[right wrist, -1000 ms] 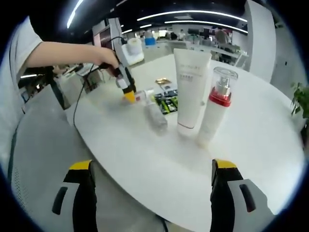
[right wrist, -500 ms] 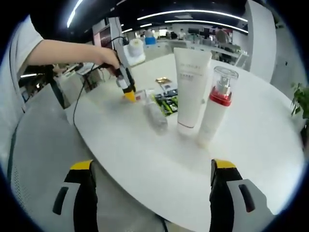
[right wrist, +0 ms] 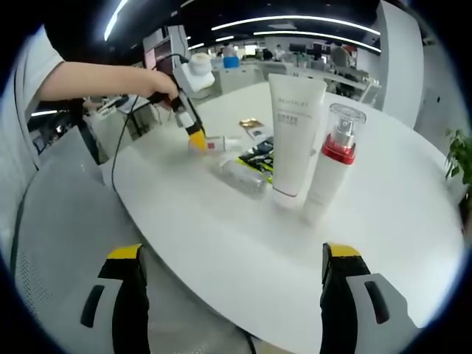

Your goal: Arrange the skincare products in the storage area until every visible bottle or jar stands upright without overlapping.

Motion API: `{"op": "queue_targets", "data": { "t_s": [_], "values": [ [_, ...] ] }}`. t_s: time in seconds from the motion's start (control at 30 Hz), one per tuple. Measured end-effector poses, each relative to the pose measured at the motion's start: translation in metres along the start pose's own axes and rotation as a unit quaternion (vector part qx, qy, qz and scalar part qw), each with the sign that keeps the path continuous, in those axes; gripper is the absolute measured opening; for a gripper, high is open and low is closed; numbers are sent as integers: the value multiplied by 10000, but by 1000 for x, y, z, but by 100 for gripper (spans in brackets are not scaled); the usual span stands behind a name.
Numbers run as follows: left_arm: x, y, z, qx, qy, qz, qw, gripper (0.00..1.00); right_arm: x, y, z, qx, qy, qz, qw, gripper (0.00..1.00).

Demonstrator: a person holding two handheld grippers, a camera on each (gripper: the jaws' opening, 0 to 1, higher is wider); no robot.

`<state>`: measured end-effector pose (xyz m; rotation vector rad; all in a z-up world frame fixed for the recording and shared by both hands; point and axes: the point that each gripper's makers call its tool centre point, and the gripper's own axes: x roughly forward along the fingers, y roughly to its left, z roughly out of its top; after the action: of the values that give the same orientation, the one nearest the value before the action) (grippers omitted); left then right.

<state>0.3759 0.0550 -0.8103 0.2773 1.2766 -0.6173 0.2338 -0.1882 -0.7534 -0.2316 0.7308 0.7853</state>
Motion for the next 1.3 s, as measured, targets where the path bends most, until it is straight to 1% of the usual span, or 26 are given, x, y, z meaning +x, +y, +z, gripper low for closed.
{"op": "queue_targets", "data": {
  "t_s": [0.03, 0.1, 0.13, 0.2, 0.23, 0.37, 0.43, 0.53, 0.67, 0.73, 0.77, 0.8, 0.83, 0.87, 0.9, 0.93, 1.0, 1.03, 1.07, 1.1, 1.17, 1.2, 1.23, 1.27, 1.3],
  "values": [
    [-1, -3, 0, -140, -63, -122, 9998, 22, 0, 0, 0, -11, 0, 8, 10000, 98],
    [-8, -12, 1, -520, -302, -426, 9973, 22, 0, 2, 1, -26, -5, 17, 10000, 98],
    [-13, -20, 1, -702, -453, -638, 9945, 22, -1, 2, 1, -32, -16, 24, 10000, 98],
    [-23, -31, 0, -972, -689, -865, 9891, 22, -1, 2, 2, -21, -41, 36, 10000, 98],
    [-26, -34, -2, -1067, -739, -922, 9872, 22, -1, 2, 3, -5, -57, 50, 10000, 98],
    [-38, -45, -8, -1206, -924, -1038, 9829, 22, -2, 4, 7, 95, -166, 130, 9997, 97],
    [-47, -56, -10, -1355, -1075, -1221, 9773, 22, -3, 6, 11, 131, -234, 165, 9995, 97],
    [-58, -66, -9, -1482, -1274, -1402, 9706, 22, -5, 7, 18, 181, -349, 195, 9990, 97],
    [-72, -81, -8, -1513, -1486, -1633, 9635, 22, -9, 10, 28, 189, -477, 253, 9984, 97],
    [-80, -89, -4, -1497, -1683, -1779, 9579, 22, -10, 12, 32, 191, -525, 299, 9980, 96],
    [-82, -93, -3, -1505, -1749, -1864, 9550, 22, -11, 14, 37, 260, -622, 364, 9971, 96],
    [-87, -97, 1, -1489, -1922, -1979, 9496, 22, -13, 18, 46, 395, -823, 455, 9948, 95],
    [-91, -101, 5, -1518, -2088, -2075, 9435, 22, -14, 20, 52, 501, -943, 512, 9930, 95],
    [-94, -104, 5, -1578, -2121, -2177, 9395, 22, -16, 22, 58, 627, -1087, 582, 9904, 95],
    [-95, -105, 5, -1599, -2134, -2232, 9376, 22, -19, 24, 66, 802, -1271, 670, 9864, 94],
    [-96, -106, 5, -1598, -2174, -2273, 9357, 22, -20, 25, 70, 887, -1365, 711, 9841, 94],
    [-100, -109, 5, -1530, -2254, -2328, 9336, 22, -23, 29, 82, 1153, -1643, 900, 9755, 91],
    [-102, -111, 4, -1521, -2290, -2360, 9320, 22, -24, 30, 86, 1232, -1716, 946, 9728, 90],
    [-103, -112, 4, -1506, -2316, -2405, 9305, 22, -25, 30, 86, 1200, -1692, 922, 9739, 89],
    [-107, -115, 5, -1472, -2391, -2472, 9274, 22, -25, 31, 87, 1162, -1681, 926, 9745, 88],
    [-114, -121, 6, -1438, -2538, -2644, 9192, 22, -25, 35, 89, 1105, -1661, 960, 9752, 88],
    [-120, -126, 7, -1396, -2644, -2760, 9135, 22, -26, 37, 90, 1103, -1666, 1003, 9747, 88],
    [-124, -129, 7, -1354, -2712, -2839, 9097, 22, -27, 41, 93, 1174, -1730, 1116, 9715, 87],
    [-129, -133, 8, -1333, -2809, -2918, 9045, 22, -29, 43, 96, 1252, -1797, 1192, 9684, 86],
    [-133, -137, 8, -1270, -2878, -2976, 9014, 22, -32, 45, 101, 1343, -1923, 1302, 9634, 84]
  ]
}}
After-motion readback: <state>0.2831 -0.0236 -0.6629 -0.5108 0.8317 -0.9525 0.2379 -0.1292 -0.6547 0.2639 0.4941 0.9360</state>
